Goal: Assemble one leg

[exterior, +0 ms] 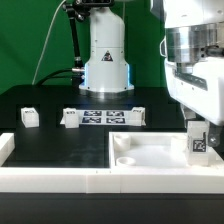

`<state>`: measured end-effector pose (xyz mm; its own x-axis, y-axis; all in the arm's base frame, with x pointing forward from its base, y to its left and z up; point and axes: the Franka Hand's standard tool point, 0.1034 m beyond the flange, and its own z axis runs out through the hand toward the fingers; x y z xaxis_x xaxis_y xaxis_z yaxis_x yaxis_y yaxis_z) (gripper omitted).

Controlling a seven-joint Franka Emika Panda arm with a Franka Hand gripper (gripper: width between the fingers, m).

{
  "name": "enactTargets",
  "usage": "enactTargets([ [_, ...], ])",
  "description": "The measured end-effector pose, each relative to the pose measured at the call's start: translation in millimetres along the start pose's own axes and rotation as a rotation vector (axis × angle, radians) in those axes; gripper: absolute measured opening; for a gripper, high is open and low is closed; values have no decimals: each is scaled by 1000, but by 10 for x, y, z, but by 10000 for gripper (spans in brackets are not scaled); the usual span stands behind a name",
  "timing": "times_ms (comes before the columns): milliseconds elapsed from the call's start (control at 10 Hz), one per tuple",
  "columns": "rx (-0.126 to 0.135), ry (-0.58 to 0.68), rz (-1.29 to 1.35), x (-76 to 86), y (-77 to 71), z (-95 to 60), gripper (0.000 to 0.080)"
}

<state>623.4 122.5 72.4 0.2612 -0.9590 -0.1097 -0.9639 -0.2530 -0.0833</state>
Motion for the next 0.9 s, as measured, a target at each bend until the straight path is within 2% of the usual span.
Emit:
enactTargets([
  [900,-17,2,-926,-4,15,11,649],
])
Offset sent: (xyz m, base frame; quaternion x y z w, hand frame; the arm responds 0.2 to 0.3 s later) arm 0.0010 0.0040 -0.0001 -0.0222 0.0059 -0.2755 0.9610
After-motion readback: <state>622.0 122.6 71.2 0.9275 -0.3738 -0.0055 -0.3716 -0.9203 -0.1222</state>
